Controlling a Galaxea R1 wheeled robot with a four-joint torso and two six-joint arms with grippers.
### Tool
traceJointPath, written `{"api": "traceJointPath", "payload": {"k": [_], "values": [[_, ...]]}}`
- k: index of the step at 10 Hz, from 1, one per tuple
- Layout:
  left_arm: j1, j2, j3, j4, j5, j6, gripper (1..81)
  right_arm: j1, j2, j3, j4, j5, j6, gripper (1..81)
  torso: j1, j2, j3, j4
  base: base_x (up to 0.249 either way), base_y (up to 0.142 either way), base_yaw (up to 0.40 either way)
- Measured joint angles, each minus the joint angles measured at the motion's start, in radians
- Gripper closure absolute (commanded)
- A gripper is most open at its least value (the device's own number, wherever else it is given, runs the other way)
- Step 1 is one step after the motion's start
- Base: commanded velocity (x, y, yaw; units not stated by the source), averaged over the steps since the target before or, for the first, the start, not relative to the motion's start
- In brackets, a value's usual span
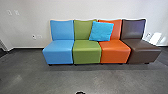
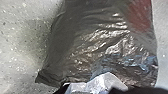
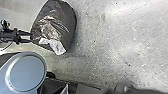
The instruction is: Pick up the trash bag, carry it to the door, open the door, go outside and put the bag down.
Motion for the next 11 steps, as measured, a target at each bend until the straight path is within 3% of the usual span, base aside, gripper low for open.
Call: {"api": "traceJointPath", "payload": {"k": [1, 2, 3, 4, 8, 11], "values": [[-0.008, 0.0, -0.004, -0.009, 0.008, -0.007, 1.0, 0.001, 0.002, 0.0, 0.001, 0.003, 0.0, 1.0, 0.022, -0.035, -0.033, 0.0, 0.0, 0.0, 0.0], [-0.023, -0.007, -0.013, -0.018, 0.011, -0.038, 1.0, 0.0, 0.004, 0.0, 0.005, 0.0, 0.0, 1.0, 0.039, -0.061, -0.056, 0.0, 0.0, 0.0, 0.0], [-0.04, -0.009, -0.017, -0.023, 0.013, -0.07, 1.0, 0.009, 0.007, 0.0, 0.018, 0.0, 0.0, 1.0, 0.056, -0.087, -0.063, 0.0, 0.0, 0.0, 0.0], [-0.059, -0.007, -0.018, -0.028, 0.01, -0.082, 1.0, 0.017, 0.005, 0.0, 0.021, 0.008, 0.0, 1.0, 0.074, -0.116, -0.072, 0.0, 0.0, 0.0, 0.0], [-0.121, 0.003, -0.006, -0.029, 0.019, -0.09, 1.0, 0.013, 0.01, -0.002, 0.022, 0.0, 0.0, 1.0, 0.163, -0.255, -0.074, 0.0, 0.0, 0.0, 0.0], [-0.106, 0.053, -0.016, -0.016, -0.011, -0.087, 1.0, 0.012, 0.021, -0.009, 0.022, 0.0, 0.0, 1.0, 0.213, -0.277, -0.075, 0.0, 0.0, 0.0, 0.0]]}}
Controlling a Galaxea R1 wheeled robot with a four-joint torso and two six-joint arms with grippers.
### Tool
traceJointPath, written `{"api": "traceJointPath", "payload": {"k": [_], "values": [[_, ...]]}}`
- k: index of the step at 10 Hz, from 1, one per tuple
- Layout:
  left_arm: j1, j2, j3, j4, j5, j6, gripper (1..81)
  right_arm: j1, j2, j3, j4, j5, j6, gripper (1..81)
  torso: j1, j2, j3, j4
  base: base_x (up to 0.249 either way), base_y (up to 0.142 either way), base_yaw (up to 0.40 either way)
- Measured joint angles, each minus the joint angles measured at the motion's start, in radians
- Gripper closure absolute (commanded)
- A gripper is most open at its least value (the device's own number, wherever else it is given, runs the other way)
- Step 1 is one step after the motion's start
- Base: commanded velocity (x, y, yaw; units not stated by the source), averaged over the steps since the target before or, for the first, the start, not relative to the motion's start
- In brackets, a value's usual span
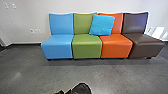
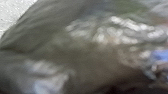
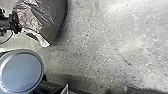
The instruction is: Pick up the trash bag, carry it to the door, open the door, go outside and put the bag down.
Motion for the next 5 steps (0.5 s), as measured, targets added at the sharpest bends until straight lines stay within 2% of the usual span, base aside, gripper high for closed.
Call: {"api": "traceJointPath", "payload": {"k": [3, 5], "values": [[0.016, 0.03, -0.011, 0.03, -0.049, 0.0, 1.0, -0.001, -0.003, -0.003, 0.001, -0.001, 0.0, 1.0, 0.009, -0.012, 0.0, 0.0, 0.0, 0.0, 0.0], [0.06, 0.053, -0.015, 0.076, -0.126, 0.0, 1.0, 0.0, -0.003, -0.003, 0.001, 0.0, 0.0, 1.0, 0.009, -0.012, 0.0, 0.0, 0.0, 0.0, 0.0]]}}
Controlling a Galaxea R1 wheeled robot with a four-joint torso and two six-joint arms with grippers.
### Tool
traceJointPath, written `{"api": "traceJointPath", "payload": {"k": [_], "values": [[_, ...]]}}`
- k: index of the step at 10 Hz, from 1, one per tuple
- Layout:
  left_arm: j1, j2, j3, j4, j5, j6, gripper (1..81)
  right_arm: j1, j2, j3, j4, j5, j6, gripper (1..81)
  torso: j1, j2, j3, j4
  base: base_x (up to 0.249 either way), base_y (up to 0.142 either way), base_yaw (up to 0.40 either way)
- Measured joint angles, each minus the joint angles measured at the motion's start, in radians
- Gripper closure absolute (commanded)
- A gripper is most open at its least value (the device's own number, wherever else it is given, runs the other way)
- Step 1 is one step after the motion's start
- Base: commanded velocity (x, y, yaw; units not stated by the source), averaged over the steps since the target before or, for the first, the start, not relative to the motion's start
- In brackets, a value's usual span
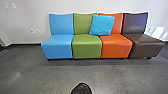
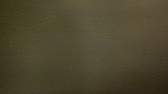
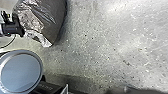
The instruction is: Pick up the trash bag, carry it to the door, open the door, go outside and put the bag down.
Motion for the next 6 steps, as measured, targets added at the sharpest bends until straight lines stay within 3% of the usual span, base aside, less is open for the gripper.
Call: {"api": "traceJointPath", "payload": {"k": [2, 6], "values": [[0.035, 0.01, -0.006, 0.033, -0.067, 0.0, 1.0, 0.002, -0.001, 0.0, 0.0, 0.0, 0.0, 1.0, 0.0, 0.0, 0.0, 0.0, 0.0, 0.0, 0.0], [0.035, 0.013, -0.016, 0.039, -0.075, 0.0, 1.0, 0.002, -0.005, 0.0, 0.001, -0.001, 0.0, 1.0, 0.009, -0.016, 0.0, 0.0, 0.0, 0.0, 0.0]]}}
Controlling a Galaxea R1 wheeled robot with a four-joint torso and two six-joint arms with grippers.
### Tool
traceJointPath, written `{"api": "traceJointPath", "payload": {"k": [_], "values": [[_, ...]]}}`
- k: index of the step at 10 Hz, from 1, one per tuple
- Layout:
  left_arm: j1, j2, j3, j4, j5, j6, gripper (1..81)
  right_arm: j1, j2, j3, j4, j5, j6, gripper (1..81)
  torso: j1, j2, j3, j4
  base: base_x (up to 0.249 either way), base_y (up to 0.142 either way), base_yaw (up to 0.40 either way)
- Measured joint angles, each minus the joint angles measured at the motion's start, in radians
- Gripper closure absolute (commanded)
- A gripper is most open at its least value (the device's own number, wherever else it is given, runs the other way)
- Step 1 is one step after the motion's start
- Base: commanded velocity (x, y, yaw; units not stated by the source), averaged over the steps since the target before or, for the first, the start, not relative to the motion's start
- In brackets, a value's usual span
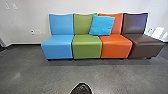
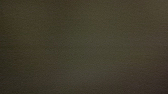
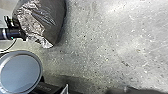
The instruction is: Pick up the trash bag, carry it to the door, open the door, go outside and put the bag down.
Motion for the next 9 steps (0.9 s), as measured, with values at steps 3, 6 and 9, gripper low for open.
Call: {"api": "traceJointPath", "payload": {"k": [3, 6, 9], "values": [[0.0, -0.001, 0.0, 0.001, 0.0, 0.0, 1.0, 0.014, 0.0, 0.0, 0.002, -0.013, 0.0, 1.0, 0.0, 0.0, 0.0, 0.0, 0.0, 0.0, 0.0], [0.017, -0.01, -0.001, 0.001, -0.002, 0.0, 1.0, 0.103, 0.025, -0.032, 0.007, -0.067, 0.01, 1.0, 0.0, 0.0, 0.0, 0.0, 0.0, 0.0, 0.0], [0.02, -0.013, -0.001, 0.001, -0.012, 0.0, 1.0, 0.102, 0.103, -0.089, 0.009, -0.098, 0.011, 1.0, 0.0, 0.0, -0.043, 0.0, 0.0, 0.0, 0.0]]}}
